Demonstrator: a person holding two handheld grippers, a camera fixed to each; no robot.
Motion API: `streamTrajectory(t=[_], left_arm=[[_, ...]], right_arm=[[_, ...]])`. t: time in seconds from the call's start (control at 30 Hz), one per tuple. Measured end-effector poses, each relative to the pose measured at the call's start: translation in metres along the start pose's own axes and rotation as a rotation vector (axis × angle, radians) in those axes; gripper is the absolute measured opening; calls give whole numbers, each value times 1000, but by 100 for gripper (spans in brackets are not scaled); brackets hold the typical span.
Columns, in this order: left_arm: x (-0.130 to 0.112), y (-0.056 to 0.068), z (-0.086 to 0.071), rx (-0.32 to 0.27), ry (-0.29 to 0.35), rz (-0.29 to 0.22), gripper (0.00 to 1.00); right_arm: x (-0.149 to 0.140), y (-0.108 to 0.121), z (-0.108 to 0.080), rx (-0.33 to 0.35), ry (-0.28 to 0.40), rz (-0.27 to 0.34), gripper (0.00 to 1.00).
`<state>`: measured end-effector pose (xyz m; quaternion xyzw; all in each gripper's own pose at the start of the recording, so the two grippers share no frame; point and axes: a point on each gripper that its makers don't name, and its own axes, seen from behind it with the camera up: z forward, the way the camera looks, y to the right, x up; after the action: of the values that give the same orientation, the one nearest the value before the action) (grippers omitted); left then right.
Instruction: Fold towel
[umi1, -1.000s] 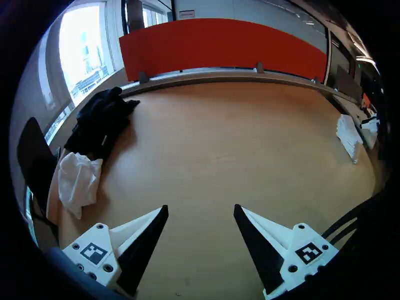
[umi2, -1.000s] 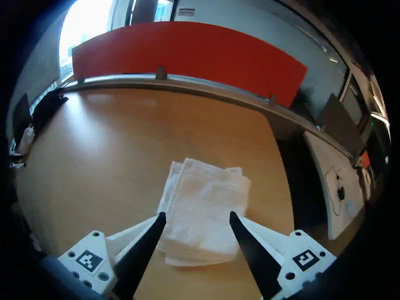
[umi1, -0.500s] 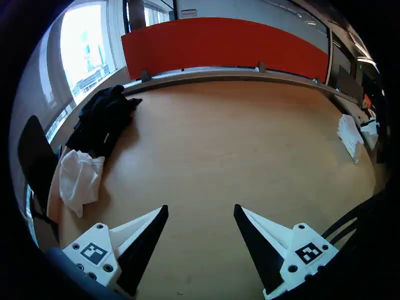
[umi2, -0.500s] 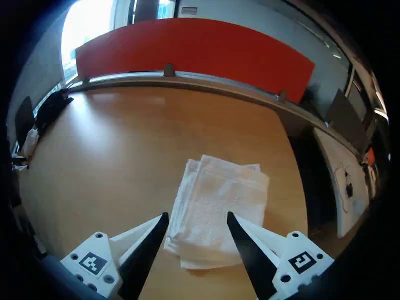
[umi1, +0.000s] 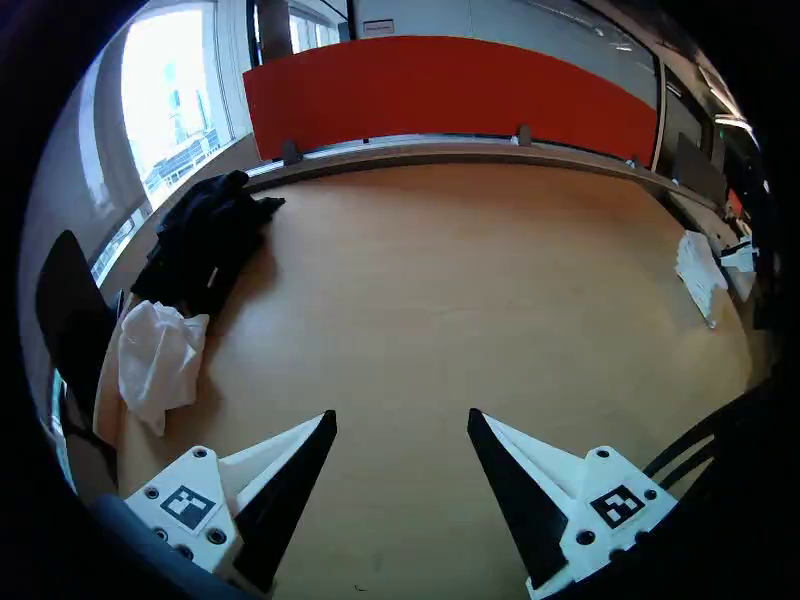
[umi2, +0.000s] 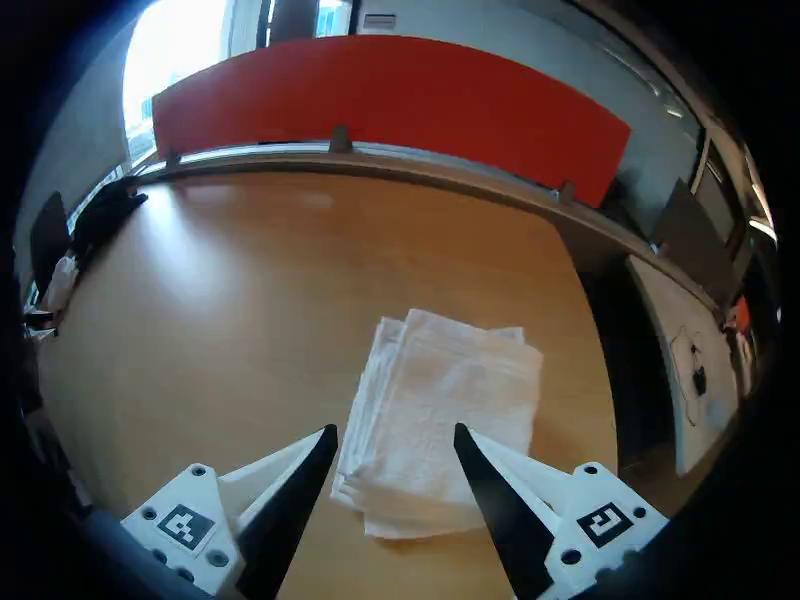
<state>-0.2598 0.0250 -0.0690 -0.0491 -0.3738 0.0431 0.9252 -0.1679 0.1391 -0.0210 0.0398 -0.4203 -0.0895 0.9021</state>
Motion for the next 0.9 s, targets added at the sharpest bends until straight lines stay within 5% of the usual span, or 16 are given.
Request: streamTrajectory(t=[0.4,0.9], left_arm=[[10,-1,-1,3,18,-5,97],[48,-7,-3,17,103,-42,97]], right_arm=[[22,-5,-6,-14,122,60,94],[82,-11,-33,-43,448,209,94]])
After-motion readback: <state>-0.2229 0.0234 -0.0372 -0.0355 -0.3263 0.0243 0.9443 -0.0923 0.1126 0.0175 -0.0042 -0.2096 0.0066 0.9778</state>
